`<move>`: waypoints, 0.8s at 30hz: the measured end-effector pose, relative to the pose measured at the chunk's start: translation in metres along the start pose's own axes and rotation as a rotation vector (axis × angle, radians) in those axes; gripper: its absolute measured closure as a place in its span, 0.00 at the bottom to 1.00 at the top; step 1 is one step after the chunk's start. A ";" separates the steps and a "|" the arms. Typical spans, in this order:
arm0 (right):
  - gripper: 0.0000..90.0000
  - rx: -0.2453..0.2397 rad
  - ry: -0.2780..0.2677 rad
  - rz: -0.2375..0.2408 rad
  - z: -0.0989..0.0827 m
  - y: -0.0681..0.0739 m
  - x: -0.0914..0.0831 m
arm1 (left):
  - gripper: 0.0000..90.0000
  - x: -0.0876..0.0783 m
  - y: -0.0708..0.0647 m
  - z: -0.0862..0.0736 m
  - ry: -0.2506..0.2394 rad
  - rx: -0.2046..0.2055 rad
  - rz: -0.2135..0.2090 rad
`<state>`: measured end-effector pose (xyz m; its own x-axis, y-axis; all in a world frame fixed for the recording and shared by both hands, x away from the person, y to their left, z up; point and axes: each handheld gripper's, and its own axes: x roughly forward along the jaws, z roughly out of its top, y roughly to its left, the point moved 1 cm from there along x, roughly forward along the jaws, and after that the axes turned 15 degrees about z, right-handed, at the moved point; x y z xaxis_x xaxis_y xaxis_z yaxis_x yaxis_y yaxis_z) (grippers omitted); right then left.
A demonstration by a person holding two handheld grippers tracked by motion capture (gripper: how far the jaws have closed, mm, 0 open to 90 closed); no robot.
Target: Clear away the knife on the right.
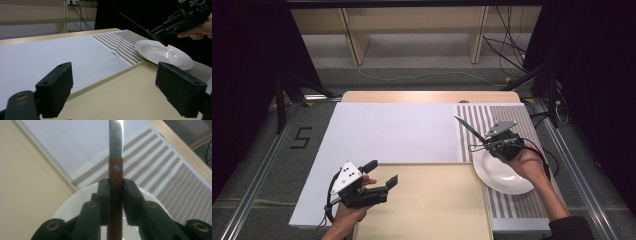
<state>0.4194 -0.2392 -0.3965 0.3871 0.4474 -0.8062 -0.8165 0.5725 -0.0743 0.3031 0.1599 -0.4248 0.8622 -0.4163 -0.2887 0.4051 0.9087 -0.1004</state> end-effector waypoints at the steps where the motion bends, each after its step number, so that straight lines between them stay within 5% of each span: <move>1: 0.86 -0.003 -0.008 0.011 0.000 0.003 0.001 | 0.16 0.000 0.000 0.000 -0.001 -0.001 0.000; 16: 0.86 0.053 -0.132 0.136 -0.013 0.046 -0.011 | 0.16 0.000 0.001 0.000 -0.007 0.005 0.007; 24: 0.86 0.051 -0.129 0.167 -0.020 0.064 -0.013 | 0.16 0.000 0.001 -0.001 -0.002 0.008 0.016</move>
<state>0.3540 -0.2221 -0.4028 0.3021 0.6214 -0.7229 -0.8527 0.5152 0.0864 0.3035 0.1607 -0.4255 0.8692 -0.4014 -0.2886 0.3935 0.9151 -0.0877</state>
